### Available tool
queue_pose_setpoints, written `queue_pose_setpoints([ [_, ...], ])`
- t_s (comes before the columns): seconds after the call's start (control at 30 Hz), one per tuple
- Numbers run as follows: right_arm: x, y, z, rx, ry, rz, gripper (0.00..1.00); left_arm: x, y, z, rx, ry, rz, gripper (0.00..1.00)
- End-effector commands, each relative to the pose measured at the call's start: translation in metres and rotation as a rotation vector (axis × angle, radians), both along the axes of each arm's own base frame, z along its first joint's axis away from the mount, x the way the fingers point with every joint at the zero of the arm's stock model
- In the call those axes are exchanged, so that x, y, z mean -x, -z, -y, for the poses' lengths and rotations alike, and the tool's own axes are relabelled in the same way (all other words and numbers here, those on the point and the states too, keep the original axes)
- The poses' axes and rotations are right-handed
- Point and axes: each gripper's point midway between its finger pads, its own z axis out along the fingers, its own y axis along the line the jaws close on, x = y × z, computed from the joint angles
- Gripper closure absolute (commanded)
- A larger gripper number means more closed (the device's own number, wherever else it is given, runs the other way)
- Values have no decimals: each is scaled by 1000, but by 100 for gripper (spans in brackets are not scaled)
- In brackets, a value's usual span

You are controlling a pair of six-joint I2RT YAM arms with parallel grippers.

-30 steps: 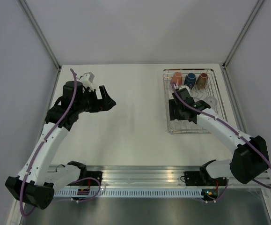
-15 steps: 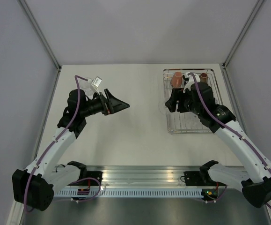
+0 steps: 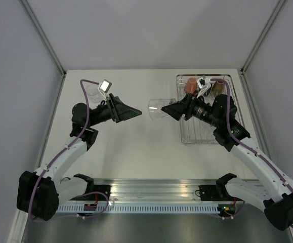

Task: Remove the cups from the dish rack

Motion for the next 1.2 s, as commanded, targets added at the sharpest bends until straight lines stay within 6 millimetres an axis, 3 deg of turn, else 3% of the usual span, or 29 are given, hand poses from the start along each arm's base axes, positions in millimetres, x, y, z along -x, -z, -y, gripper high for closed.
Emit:
queue_pose_setpoints([
  [0.0,14,-59,-10,-199,-95,148,58,19,-27,4,64,69,72,4],
  [0.3,16,-50,-39,-257,-182,118,58,26,-39,13,79,94,119,26],
  [0.4,17,-47,-46,-260,-196,113,58,27,-41,14,84,95,131,37],
  [0.63,20,-45,-55,-272,-228,103,57,26,-40,15,74,88,148,79],
  [0.7,21,-46,-56,-282,-242,102,57,24,-38,15,69,79,147,86],
  [0.73,21,-44,-57,-281,-245,100,55,22,-37,15,62,70,152,98],
  [0.77,21,-43,-57,-281,-246,102,53,21,-36,16,61,65,156,98],
  [0.9,16,-36,-52,-259,-195,88,3,14,-37,15,51,19,176,98],
  [1.03,-3,-21,-35,-145,-32,84,2,0,-33,14,-39,-60,231,98],
  [1.07,-16,-8,-24,-72,67,61,2,-10,-19,12,-100,-108,159,98],
  [1.13,-23,6,-5,32,168,41,2,-25,-15,7,-192,-193,205,98],
  [1.17,-27,8,6,62,229,39,2,-39,4,-1,-281,-273,128,98],
])
